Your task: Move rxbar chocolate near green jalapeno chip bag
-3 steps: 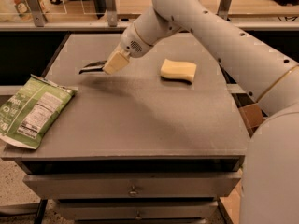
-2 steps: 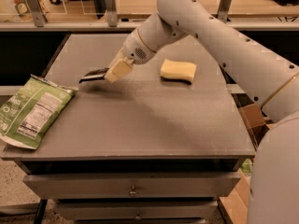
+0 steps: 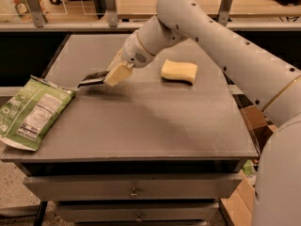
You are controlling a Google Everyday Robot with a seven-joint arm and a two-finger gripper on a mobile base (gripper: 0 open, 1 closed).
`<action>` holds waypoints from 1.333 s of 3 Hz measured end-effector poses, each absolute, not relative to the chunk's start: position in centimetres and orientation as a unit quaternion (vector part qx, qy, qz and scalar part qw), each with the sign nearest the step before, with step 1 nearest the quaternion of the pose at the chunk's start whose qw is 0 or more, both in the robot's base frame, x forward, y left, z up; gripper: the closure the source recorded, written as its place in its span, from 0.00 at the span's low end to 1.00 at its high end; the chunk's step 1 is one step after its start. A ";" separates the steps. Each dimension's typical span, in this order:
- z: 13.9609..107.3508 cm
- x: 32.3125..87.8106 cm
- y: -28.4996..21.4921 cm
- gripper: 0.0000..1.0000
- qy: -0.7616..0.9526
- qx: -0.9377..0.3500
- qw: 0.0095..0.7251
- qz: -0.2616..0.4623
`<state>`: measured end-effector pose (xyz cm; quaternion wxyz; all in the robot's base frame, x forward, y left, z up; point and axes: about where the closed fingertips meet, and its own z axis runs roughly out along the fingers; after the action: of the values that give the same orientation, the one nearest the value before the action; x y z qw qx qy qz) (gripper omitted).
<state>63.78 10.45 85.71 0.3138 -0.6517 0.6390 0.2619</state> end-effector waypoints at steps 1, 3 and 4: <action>85.7 62.3 11.4 1.00 0.590 -0.690 0.327 0.262; 85.4 58.8 13.6 0.59 0.537 -0.732 0.316 0.276; 85.3 58.0 14.1 0.35 0.528 -0.744 0.307 0.272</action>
Offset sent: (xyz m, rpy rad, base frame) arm -0.0572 0.0257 0.0000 0.0573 -0.1122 0.2622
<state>57.96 14.13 85.25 0.3070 -0.7438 0.5276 0.2723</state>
